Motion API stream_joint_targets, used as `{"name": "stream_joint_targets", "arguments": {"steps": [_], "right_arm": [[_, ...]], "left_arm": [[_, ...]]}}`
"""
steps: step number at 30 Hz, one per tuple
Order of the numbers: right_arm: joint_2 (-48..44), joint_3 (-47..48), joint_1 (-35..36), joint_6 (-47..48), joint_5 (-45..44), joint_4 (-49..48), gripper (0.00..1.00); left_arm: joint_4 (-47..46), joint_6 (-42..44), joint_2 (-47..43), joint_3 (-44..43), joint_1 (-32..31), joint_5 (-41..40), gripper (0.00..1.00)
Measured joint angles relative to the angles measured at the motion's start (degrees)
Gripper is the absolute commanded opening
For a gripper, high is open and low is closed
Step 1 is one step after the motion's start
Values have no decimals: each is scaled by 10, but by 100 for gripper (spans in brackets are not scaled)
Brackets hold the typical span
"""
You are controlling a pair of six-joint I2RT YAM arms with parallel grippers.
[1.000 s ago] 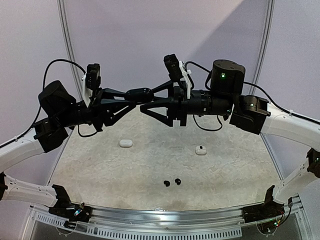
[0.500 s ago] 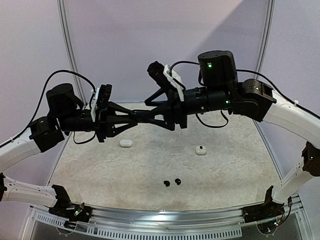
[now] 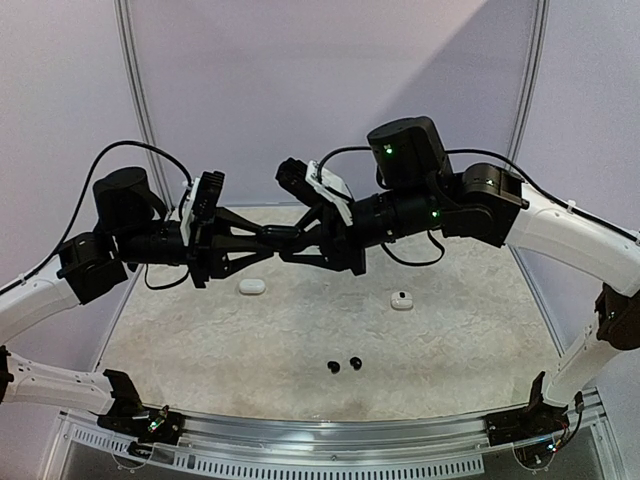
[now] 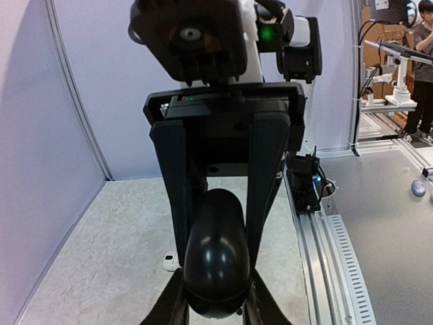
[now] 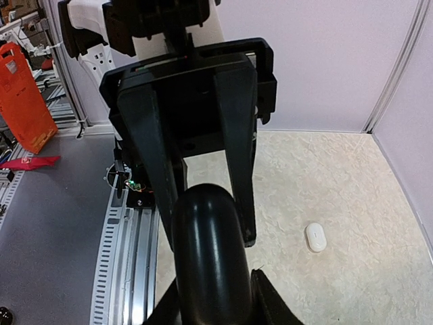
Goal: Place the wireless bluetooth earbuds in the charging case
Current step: Pass from the left arm to the right
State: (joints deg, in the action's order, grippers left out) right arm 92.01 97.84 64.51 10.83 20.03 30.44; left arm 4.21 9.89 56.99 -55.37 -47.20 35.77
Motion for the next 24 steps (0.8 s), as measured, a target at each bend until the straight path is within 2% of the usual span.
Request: {"name": "stream_joint_targets", "arguments": {"steps": [9, 11, 14, 17, 18, 19, 20, 21, 24], "right_arm": [[-1, 0, 0, -18, -5, -3, 35], [-1, 0, 0, -18, -6, -3, 30], [-1, 0, 0, -17, -6, -3, 14], [-2, -1, 2, 0, 0, 2, 4], [-2, -1, 3, 2, 1, 2, 2], [-2, -1, 3, 2, 1, 2, 1], [-2, -1, 3, 2, 2, 1, 0], [-3, -1, 3, 2, 3, -1, 0], [-10, -12, 3, -9, 5, -18, 0]], "left_arm": [[22, 18, 0, -4, 0, -1, 0], [25, 21, 0, -5, 0, 0, 0], [28, 20, 0, -5, 0, -1, 0], [39, 8, -2, -7, 0, 7, 0], [41, 7, -3, -7, 0, 9, 7], [41, 4, -4, -7, 0, 10, 27], [40, -1, -5, -7, 0, 11, 42], [38, -7, -5, -7, 0, 12, 47], [4, -36, -12, 9, 4, 24, 47]]}}
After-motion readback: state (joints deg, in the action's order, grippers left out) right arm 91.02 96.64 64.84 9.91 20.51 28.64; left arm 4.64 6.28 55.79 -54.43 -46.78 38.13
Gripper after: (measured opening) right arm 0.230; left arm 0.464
